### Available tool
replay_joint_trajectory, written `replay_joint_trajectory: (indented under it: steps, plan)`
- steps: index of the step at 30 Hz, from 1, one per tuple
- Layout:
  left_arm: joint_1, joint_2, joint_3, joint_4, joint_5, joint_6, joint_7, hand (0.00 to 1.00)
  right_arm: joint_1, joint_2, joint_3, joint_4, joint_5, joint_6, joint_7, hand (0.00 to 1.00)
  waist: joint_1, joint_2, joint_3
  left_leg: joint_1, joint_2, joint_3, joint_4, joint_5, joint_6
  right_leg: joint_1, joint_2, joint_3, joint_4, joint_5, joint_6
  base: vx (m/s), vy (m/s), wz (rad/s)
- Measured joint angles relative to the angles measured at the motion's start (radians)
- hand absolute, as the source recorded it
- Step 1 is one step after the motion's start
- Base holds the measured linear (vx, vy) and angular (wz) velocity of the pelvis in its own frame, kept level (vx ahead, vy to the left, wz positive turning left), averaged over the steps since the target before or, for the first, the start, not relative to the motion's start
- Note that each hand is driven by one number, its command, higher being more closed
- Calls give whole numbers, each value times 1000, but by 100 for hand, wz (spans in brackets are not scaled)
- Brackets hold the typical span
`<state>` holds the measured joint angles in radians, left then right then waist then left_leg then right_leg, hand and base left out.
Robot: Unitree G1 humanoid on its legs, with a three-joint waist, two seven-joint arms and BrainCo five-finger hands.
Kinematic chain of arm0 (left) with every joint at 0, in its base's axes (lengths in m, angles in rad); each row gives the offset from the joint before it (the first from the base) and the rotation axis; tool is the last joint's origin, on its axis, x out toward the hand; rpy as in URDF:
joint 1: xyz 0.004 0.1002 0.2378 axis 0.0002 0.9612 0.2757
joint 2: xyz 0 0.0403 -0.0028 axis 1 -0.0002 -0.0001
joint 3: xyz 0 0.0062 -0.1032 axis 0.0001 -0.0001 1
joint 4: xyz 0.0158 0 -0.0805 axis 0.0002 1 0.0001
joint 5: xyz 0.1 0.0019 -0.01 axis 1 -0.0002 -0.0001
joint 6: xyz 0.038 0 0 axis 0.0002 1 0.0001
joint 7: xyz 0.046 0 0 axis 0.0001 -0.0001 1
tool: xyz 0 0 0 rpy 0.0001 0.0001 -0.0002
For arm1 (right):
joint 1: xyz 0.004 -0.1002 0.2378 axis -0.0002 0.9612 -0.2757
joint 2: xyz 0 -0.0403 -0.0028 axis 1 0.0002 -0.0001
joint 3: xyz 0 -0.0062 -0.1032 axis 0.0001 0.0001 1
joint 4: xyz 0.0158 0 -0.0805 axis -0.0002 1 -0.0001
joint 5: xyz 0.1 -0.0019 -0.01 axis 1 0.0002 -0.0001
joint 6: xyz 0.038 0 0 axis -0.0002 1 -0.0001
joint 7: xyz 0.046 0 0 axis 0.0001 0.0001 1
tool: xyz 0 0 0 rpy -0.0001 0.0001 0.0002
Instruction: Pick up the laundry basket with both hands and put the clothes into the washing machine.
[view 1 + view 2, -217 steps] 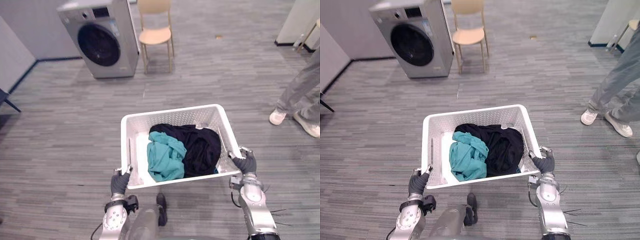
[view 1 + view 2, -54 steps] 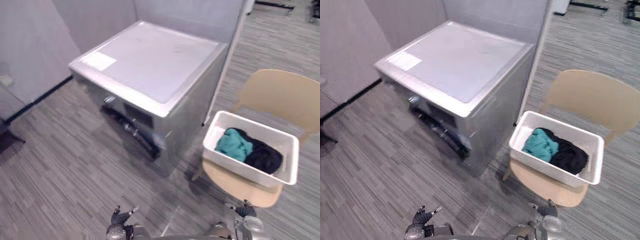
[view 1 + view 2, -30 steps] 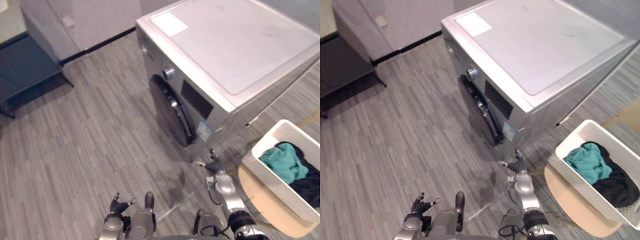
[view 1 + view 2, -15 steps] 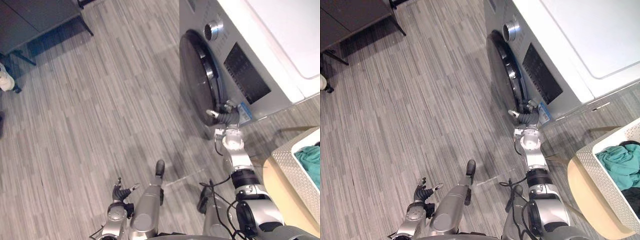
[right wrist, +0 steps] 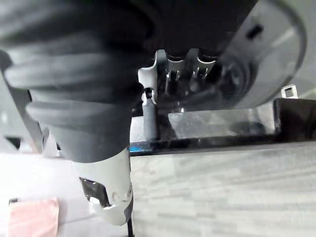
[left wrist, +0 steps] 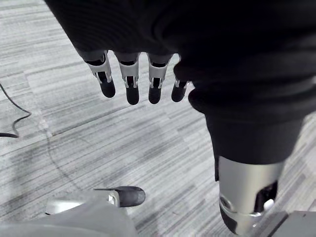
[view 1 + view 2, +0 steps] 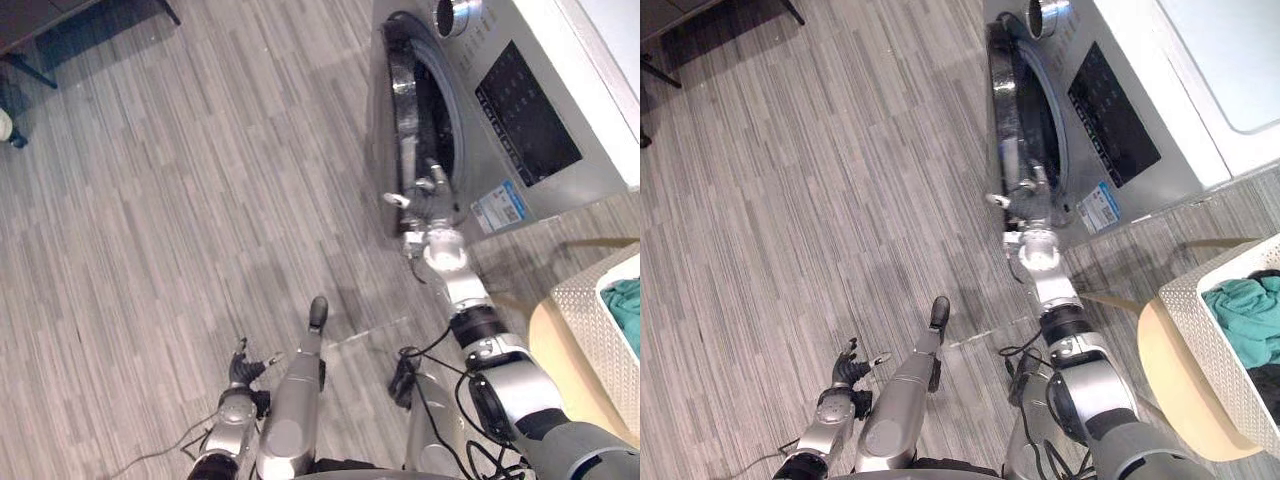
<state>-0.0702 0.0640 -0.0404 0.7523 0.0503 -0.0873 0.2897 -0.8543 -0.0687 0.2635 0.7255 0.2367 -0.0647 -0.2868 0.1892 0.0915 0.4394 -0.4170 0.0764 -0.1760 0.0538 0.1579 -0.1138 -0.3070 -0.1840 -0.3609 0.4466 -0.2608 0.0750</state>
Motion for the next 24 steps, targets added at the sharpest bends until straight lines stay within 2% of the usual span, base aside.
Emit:
replay_joint_trajectory:
  steps: [3,5,6,9,11,14,17,19,20,21,23,24]
  plan:
    - [-19,-1,-2,-8,0,-3,3,0,-109,82,85,-6,11,-6,46,0,64,0,0,-27,-8,-56,-2,7,-14,0,-6,-57,25,-37,-6,23,-85,59]
    - [-30,-1,-10,-10,0,-3,6,0,-171,142,119,-22,29,-9,69,0,96,0,0,-36,-17,-84,-3,6,-19,5,-15,-82,43,-60,-6,43,-95,67]
    - [-38,-5,-24,-27,0,-4,12,0,-208,190,134,-79,53,-27,77,0,117,0,0,-42,-29,-114,-3,6,-22,16,-31,-109,61,-87,-3,65,-131,93]
    - [-45,-23,-40,-59,0,-7,19,0,-236,215,164,-186,91,-77,91,0,140,0,0,-46,-53,-158,-2,9,-28,42,-49,-149,77,-106,4,57,-68,70]
    - [-49,-36,-40,-71,0,-8,18,0,-238,215,154,-225,105,-93,85,0,141,0,0,-50,-59,-165,-2,9,-28,41,-52,-149,77,-106,5,23,-12,22]
    - [-76,-40,-41,-79,0,-9,19,0,-220,212,131,-293,107,-100,50,0,120,-11,7,-58,-57,-136,3,10,-27,21,-56,-124,76,-106,5,-28,23,-29]
    - [-143,-37,-50,-81,-15,-8,24,0,-107,152,147,-416,74,-115,41,0,85,-36,22,-57,-25,-84,15,9,-27,1,-25,-62,45,-71,-1,-93,23,-63]
    - [-235,-18,-93,-85,-22,-7,28,0,36,68,182,-486,19,-114,50,0,39,-54,32,-58,8,-40,15,9,-27,-20,9,-10,13,-35,-11,-115,24,-77]
    - [-263,-10,-106,-85,-21,-6,32,0,85,48,182,-502,0,-114,52,0,31,-62,36,-58,16,-26,14,10,-27,-31,14,7,10,-25,-10,-123,22,-82]
    - [-318,7,-115,-88,-21,-6,42,0,187,13,180,-524,-32,-113,56,0,10,-77,45,-59,29,3,13,9,-26,-50,26,39,5,-12,-13,-100,9,-74]
    - [-423,54,-108,-89,-21,-6,47,0,354,-25,153,-528,-75,-101,75,0,-32,-105,59,-60,43,50,7,10,-25,-86,40,91,3,8,-13,-112,15,-81]
    - [-451,70,-106,-88,-21,-5,53,0,400,-32,135,-527,-96,-98,78,0,-43,-110,62,-61,48,63,5,10,-25,-97,46,105,-2,17,-15,-95,3,-79]
